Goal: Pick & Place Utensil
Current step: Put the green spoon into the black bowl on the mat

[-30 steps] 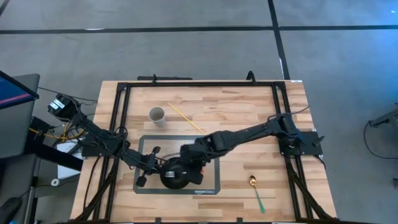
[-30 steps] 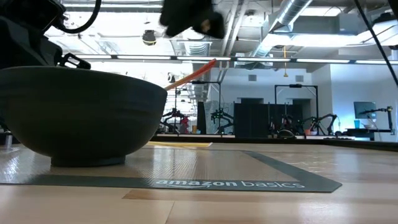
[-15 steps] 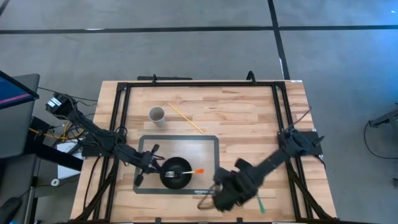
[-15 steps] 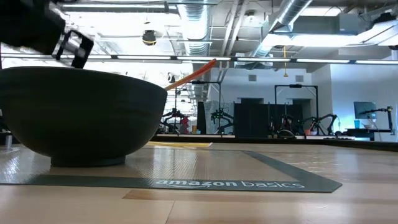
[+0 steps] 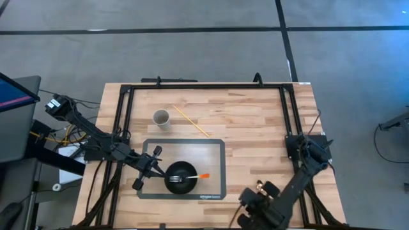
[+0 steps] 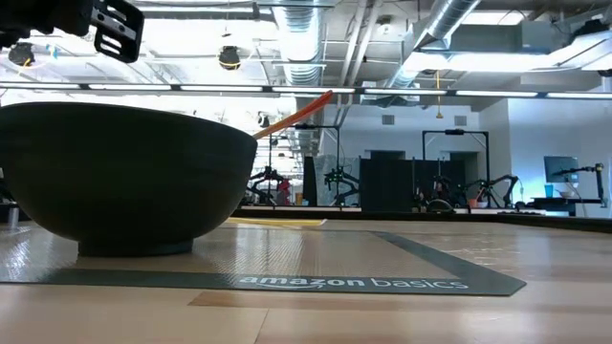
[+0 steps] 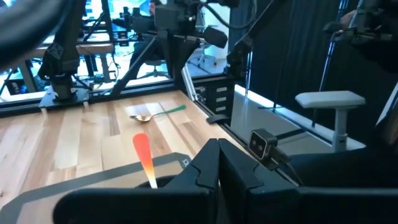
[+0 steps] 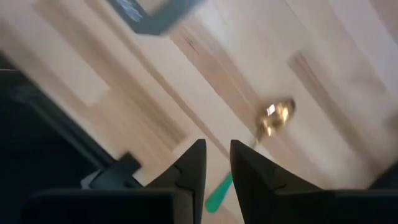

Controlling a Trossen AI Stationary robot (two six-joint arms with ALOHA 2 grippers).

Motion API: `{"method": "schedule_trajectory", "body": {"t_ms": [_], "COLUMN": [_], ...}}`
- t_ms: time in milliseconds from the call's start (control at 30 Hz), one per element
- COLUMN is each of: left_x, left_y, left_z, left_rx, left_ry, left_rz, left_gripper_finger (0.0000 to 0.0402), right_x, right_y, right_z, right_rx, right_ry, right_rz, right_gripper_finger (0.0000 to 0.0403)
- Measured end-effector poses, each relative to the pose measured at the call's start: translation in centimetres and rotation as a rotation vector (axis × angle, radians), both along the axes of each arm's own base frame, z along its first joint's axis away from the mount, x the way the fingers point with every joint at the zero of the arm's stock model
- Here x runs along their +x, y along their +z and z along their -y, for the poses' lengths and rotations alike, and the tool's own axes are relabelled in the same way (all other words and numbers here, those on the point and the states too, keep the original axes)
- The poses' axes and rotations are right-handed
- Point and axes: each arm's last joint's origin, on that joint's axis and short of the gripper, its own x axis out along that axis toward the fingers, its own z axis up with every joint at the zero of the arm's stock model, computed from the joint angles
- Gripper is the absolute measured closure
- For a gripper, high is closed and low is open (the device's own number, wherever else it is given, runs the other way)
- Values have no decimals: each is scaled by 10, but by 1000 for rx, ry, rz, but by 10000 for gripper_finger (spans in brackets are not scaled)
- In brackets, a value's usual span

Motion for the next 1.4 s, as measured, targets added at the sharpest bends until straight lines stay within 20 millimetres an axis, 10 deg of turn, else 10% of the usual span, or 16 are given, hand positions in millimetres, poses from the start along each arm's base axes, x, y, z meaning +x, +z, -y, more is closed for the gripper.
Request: {"method": "schedule_trajectory", "body": {"t_ms": [567, 1400], "left_x": [1, 0], "left_y": [-1, 0], "left_z": [0, 1], "left_rx": [9, -62], "left_ry": [4, -13], "left_rz": [0, -24], "left_gripper_finger": [396, 396], "right_x": [-96, -94], "right_y": [-78, -144], "right_z": [-42, -23], "right_rx": [-122, -264], "right_ry": [-287, -278], "right_rz": [309, 249], "right_gripper_finger": [337, 337]}}
